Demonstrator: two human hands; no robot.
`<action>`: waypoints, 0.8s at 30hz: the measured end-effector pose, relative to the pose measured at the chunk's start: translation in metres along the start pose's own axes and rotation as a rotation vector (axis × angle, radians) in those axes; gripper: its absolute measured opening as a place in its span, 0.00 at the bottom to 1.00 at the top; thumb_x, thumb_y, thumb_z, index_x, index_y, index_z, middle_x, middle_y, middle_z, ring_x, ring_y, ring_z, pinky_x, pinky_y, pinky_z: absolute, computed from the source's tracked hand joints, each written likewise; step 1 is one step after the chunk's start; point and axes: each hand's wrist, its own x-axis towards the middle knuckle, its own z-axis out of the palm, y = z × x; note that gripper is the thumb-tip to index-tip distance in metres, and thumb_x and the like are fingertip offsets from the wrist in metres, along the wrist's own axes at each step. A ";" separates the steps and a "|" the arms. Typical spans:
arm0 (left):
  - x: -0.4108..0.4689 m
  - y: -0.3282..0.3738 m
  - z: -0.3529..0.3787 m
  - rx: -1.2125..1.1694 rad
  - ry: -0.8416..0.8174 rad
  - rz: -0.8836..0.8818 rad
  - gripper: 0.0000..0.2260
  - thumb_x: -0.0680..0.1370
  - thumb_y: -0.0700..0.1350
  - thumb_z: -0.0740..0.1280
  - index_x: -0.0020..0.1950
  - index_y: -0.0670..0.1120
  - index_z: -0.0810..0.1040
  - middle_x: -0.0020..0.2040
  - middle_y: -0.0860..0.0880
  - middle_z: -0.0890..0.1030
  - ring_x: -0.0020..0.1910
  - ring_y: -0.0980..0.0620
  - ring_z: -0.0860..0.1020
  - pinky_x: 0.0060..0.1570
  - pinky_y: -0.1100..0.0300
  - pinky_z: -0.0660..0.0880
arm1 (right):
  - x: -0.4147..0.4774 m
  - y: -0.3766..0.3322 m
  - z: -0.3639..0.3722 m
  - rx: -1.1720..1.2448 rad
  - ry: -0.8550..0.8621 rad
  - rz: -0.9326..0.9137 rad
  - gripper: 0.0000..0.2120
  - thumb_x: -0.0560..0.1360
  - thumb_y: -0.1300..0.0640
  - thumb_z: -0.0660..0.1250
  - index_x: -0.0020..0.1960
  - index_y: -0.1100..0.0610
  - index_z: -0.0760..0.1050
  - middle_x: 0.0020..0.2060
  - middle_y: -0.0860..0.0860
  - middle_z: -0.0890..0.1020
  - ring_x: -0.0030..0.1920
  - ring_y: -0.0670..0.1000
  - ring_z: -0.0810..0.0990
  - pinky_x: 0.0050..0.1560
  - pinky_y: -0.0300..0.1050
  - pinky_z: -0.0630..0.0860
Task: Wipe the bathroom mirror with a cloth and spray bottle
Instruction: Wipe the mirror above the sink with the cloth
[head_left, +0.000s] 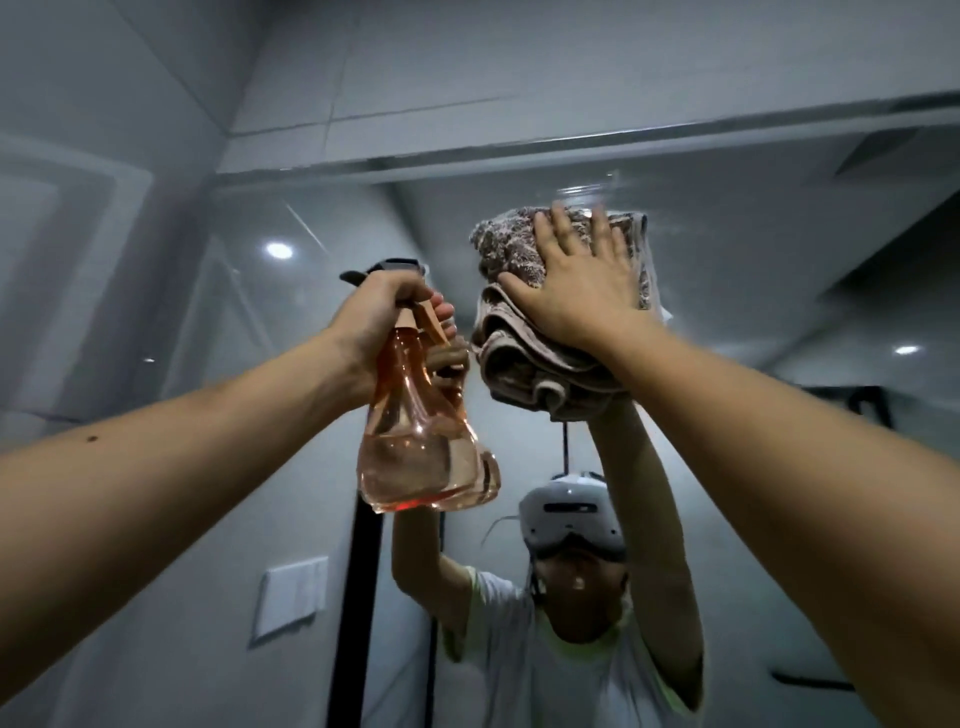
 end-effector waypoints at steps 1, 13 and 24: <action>0.000 -0.006 0.015 -0.008 -0.014 0.002 0.06 0.74 0.41 0.59 0.41 0.43 0.74 0.35 0.49 0.76 0.35 0.53 0.76 0.30 0.64 0.79 | -0.006 0.021 -0.003 -0.001 0.010 0.020 0.36 0.75 0.33 0.46 0.75 0.50 0.39 0.75 0.48 0.41 0.73 0.58 0.35 0.73 0.54 0.36; -0.001 -0.022 0.071 -0.093 -0.104 -0.011 0.07 0.75 0.41 0.57 0.43 0.43 0.74 0.37 0.49 0.77 0.42 0.51 0.78 0.43 0.55 0.79 | -0.031 0.096 -0.017 0.024 0.018 0.122 0.36 0.71 0.28 0.47 0.74 0.41 0.43 0.75 0.48 0.43 0.72 0.62 0.32 0.67 0.64 0.29; -0.002 -0.001 -0.070 0.042 0.007 -0.036 0.07 0.73 0.42 0.60 0.37 0.44 0.75 0.34 0.49 0.77 0.34 0.52 0.78 0.31 0.63 0.78 | -0.011 -0.034 0.014 -0.043 0.061 -0.022 0.34 0.71 0.27 0.43 0.73 0.38 0.41 0.75 0.47 0.42 0.71 0.65 0.35 0.62 0.69 0.28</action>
